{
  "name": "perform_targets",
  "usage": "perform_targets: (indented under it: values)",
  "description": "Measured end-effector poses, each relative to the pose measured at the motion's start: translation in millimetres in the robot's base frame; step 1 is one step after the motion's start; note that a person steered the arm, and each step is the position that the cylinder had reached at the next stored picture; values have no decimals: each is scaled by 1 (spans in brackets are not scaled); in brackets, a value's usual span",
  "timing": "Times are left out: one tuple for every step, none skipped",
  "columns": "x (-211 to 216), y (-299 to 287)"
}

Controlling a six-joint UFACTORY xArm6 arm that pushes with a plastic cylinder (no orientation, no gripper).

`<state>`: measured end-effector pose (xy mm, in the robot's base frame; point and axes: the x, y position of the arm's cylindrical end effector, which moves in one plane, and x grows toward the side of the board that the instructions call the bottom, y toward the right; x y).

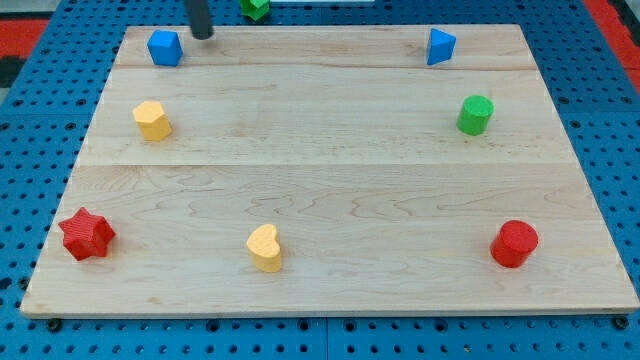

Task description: Push the blue triangle slightly towards the center of the board

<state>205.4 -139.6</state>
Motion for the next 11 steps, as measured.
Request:
perform_targets:
  values:
    - [8,93]
    - [-2,199]
    - [-11,301]
    - [-2,353]
    - [27,301]
    - [40,226]
    - [40,225]
    - [40,227]
    - [46,192]
    - [46,124]
    - [36,235]
